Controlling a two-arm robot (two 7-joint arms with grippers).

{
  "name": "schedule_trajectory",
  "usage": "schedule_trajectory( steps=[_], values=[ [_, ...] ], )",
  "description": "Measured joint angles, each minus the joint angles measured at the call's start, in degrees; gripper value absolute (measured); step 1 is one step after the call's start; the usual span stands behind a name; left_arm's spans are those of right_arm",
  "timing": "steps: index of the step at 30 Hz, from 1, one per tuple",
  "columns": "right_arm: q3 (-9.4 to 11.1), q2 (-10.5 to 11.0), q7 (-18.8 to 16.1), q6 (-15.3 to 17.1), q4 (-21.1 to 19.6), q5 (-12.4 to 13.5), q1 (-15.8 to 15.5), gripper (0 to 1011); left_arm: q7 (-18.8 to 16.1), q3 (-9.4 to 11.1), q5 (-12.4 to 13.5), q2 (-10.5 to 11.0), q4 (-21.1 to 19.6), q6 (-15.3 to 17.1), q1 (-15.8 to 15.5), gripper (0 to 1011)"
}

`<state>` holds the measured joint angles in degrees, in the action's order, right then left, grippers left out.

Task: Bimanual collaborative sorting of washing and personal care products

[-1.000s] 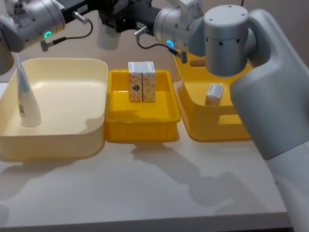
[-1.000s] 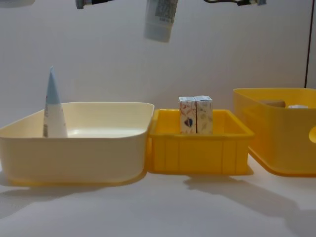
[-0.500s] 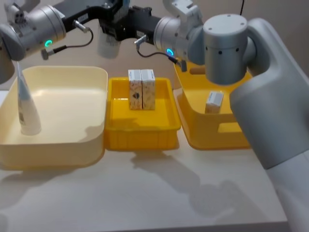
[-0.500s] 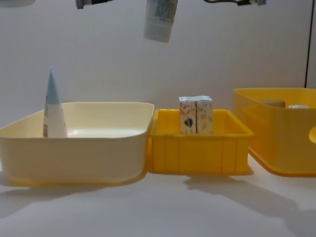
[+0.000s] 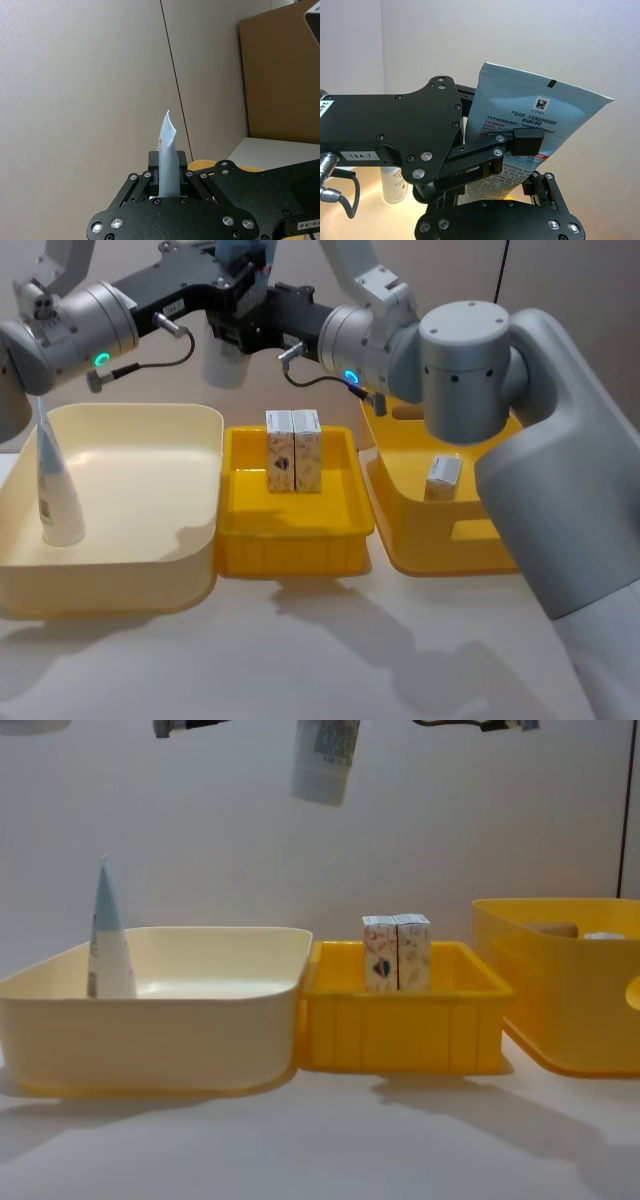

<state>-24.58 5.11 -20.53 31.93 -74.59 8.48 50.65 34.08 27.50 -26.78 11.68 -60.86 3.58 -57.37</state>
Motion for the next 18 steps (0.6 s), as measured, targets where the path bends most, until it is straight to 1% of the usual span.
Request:
schedule_trajectory(
  steps=[18],
  values=[
    [0.0,0.0,0.0,0.0,0.0,0.0,0.0,601,0.0,0.0,0.0,0.0,0.0,0.0,0.0,195]
  ],
)
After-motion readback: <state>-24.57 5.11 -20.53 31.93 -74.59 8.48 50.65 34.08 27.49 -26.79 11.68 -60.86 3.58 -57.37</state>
